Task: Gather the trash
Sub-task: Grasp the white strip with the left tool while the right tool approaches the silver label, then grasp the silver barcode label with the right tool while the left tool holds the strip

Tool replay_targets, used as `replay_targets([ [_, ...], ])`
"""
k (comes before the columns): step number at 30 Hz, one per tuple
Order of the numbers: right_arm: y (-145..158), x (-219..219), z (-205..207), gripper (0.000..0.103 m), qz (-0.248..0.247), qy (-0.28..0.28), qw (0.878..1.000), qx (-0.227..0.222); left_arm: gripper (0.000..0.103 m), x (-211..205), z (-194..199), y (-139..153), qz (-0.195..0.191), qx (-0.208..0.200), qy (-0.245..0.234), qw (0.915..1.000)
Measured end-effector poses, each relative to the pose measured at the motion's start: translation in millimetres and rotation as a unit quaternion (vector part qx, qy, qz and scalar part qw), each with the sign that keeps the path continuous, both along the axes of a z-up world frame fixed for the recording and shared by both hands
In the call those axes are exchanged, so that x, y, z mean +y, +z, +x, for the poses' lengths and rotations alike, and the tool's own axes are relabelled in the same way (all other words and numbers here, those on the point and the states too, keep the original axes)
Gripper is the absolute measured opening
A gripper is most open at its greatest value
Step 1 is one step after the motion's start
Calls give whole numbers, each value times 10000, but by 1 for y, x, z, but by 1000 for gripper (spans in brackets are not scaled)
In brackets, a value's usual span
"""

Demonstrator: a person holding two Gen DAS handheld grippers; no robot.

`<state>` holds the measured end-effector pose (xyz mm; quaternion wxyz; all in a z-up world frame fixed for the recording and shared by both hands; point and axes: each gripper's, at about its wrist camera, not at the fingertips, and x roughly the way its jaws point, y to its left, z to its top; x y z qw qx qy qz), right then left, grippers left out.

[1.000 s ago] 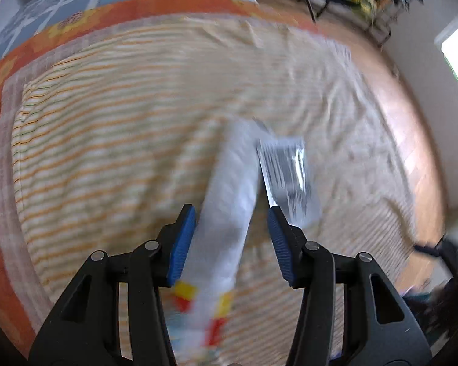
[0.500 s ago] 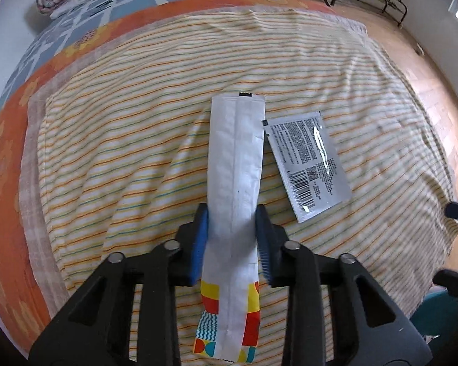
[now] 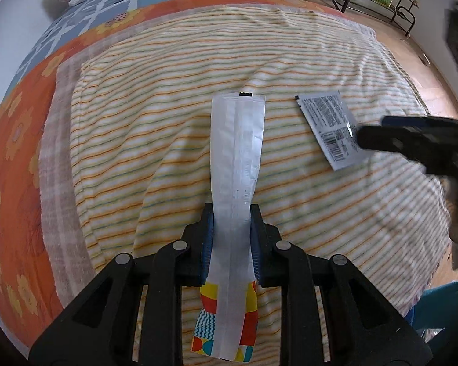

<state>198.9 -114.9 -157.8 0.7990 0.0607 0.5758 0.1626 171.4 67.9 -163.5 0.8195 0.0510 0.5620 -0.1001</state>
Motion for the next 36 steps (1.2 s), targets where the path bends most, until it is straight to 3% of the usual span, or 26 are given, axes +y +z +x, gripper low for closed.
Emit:
replay_targets([
  [5, -7, 19, 13, 79, -231, -126, 9997, 0, 21, 3, -2, 1, -83, -20, 63, 9999],
  [14, -9, 55, 22, 79, -945, 272, 9950, -176, 21, 11, -9, 2, -133, -66, 148, 9998],
  [17, -9, 54, 16, 71, -1059, 357, 9933, -287, 21, 10, -13, 4, -90, -115, 146, 9998],
  [19, -8, 47, 10, 61, -1133, 402, 9921, -356, 21, 10, -15, 5, -98, -130, 155, 9997],
  [26, -3, 33, -3, 60, -897, 452, 9943, -364, 21, 4, -25, 6, -127, -146, 161, 9997],
  [36, 26, 15, -50, 60, -897, 671, 9910, -734, 20, -12, -56, 24, -72, -298, 30, 9995],
])
